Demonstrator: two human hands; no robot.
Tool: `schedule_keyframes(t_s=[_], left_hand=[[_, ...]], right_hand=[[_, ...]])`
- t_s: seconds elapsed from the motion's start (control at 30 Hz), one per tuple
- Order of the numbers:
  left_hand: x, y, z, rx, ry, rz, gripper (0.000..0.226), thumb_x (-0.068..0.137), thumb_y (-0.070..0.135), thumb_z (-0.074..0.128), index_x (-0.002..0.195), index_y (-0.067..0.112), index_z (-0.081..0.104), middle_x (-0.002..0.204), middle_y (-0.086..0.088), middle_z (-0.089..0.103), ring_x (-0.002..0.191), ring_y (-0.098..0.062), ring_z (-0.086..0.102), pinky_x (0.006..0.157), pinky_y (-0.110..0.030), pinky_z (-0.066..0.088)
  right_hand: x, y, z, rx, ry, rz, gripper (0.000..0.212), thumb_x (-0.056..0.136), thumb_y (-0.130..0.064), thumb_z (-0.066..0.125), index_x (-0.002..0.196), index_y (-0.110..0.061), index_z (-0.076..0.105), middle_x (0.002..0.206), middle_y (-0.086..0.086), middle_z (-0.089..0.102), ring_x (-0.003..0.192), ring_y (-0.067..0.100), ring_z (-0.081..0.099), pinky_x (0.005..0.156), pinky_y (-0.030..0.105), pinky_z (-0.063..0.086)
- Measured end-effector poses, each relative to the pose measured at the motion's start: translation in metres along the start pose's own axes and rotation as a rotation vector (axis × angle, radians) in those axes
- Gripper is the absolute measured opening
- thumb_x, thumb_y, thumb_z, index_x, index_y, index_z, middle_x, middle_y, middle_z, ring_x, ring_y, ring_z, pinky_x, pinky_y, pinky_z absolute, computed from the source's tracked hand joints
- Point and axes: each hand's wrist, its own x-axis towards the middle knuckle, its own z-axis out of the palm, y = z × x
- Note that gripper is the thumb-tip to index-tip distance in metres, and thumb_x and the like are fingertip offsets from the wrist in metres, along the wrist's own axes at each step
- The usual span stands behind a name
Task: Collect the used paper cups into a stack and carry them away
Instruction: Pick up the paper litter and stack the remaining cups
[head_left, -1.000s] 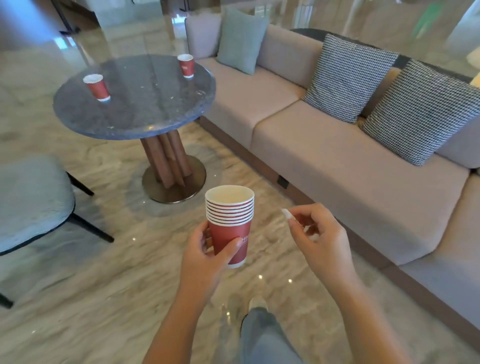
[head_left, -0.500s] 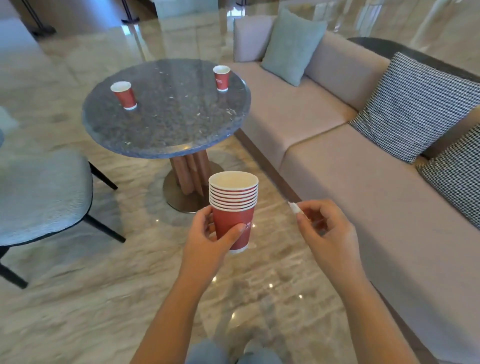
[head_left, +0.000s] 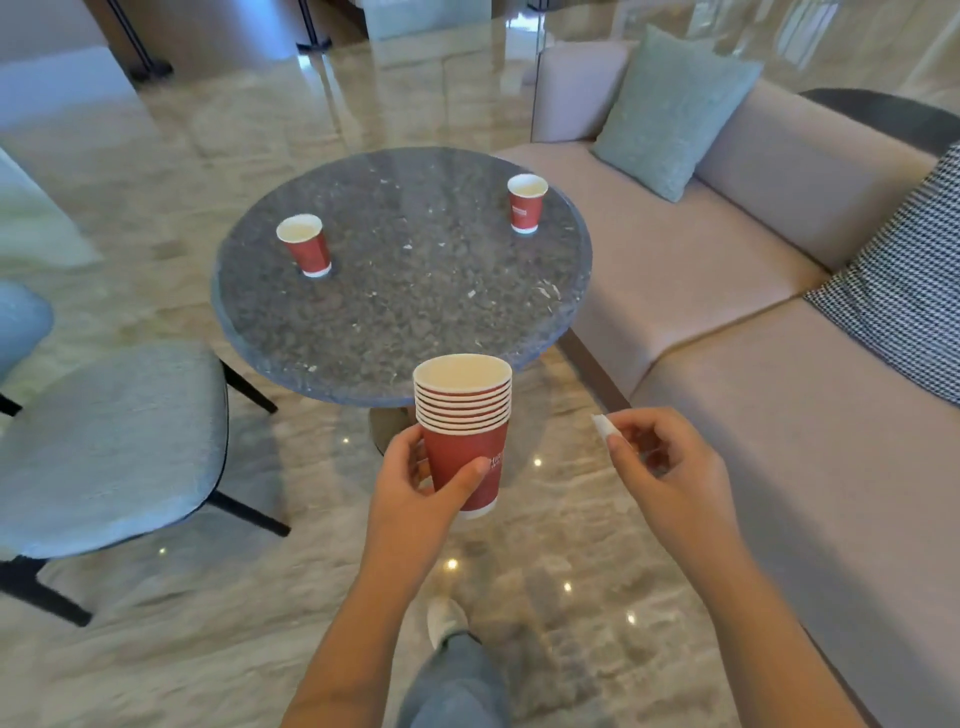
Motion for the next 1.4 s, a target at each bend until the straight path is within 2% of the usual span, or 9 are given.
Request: schedule_keyframes(t_s=[0.17,0.33,0.43,0.6,0.83,1.07,1.2,1.3,1.4], left_hand=[[0.090,0.023,-0.026,-0.003,0.015,0.058,0.042,0.069,0.016,0.076,0.097,0.035,0.052,0.100,0.017,0.059,0.082,0.015,0.059,0.062,-0.004,0.046],[0.150,0.034,-0.037,-0.001,0.006,0.061,0.047,0.066,0.025,0.077,0.106,0.031,0.053,0.105,0.015,0.061,0.088,0.012,0.059,0.069,-0.007,0.048],[0.169,0.032,-0.036,-0.022,0.005,0.026,0.047,0.058,0.035,0.077,0.099,0.034,0.054,0.103,0.017,0.062,0.087,0.012,0.060,0.066,-0.005,0.047],[0.205,0.026,-0.028,-0.046,0.030,-0.031,0.042,0.065,0.023,0.078,0.096,0.037,0.053,0.100,0.020,0.060,0.081,0.017,0.058,0.061,-0.003,0.046],[0.267,0.036,0.000,-0.028,0.076,-0.024,0.053,0.052,0.047,0.073,0.101,0.043,0.050,0.104,0.025,0.057,0.087,0.020,0.055,0.061,0.000,0.044],[0.335,0.036,0.037,0.081,0.148,0.009,0.057,0.067,0.032,0.076,0.116,0.031,0.048,0.109,0.020,0.056,0.097,0.005,0.056,0.065,-0.003,0.046],[0.359,0.034,0.053,0.111,0.185,-0.004,0.066,0.061,0.040,0.075,0.120,0.028,0.048,0.109,0.020,0.056,0.100,0.002,0.055,0.066,-0.004,0.047],[0.372,0.031,0.063,0.103,0.214,-0.017,0.065,0.058,0.040,0.075,0.117,0.028,0.049,0.106,0.021,0.056,0.094,0.007,0.056,0.064,-0.001,0.045],[0.383,0.029,0.071,0.090,0.234,-0.026,0.067,0.057,0.042,0.074,0.117,0.027,0.049,0.105,0.020,0.057,0.091,0.011,0.058,0.063,-0.001,0.044]], right_hand=[[0.083,-0.016,0.045,0.017,0.061,0.011,0.024,0.082,-0.017,0.064,0.078,-0.041,0.060,0.078,-0.011,0.062,0.067,0.002,0.053,0.060,0.008,0.039],[0.134,-0.018,0.077,0.037,0.082,0.020,0.021,0.082,-0.023,0.064,0.076,-0.043,0.060,0.076,-0.009,0.062,0.064,0.005,0.051,0.057,0.011,0.041],[0.152,-0.011,0.086,0.017,0.088,0.033,0.016,0.081,-0.025,0.066,0.078,-0.040,0.061,0.077,-0.007,0.064,0.064,0.007,0.053,0.057,0.013,0.042],[0.189,0.008,0.094,0.016,0.089,0.055,0.019,0.081,-0.021,0.066,0.079,-0.039,0.061,0.078,-0.007,0.064,0.063,0.004,0.054,0.057,0.010,0.042],[0.266,0.046,0.102,-0.037,0.021,0.016,0.007,0.082,-0.031,0.064,0.082,-0.037,0.061,0.078,-0.012,0.062,0.068,0.002,0.055,0.060,0.009,0.042],[0.348,0.106,0.101,-0.052,0.023,0.078,0.003,0.083,-0.026,0.065,0.086,-0.026,0.063,0.081,-0.006,0.063,0.070,0.001,0.055,0.064,0.019,0.045],[0.378,0.134,0.106,-0.143,-0.050,0.087,0.002,0.083,-0.023,0.065,0.084,-0.022,0.063,0.081,-0.003,0.063,0.072,-0.001,0.056,0.061,0.009,0.042],[0.394,0.149,0.112,-0.141,-0.130,0.119,0.004,0.084,-0.019,0.064,0.086,-0.016,0.063,0.083,0.003,0.062,0.073,0.008,0.057,0.065,0.017,0.043],[0.404,0.158,0.120,-0.177,-0.194,0.136,0.004,0.085,-0.018,0.062,0.084,-0.020,0.059,0.082,0.000,0.059,0.074,0.004,0.054,0.064,0.013,0.040]])
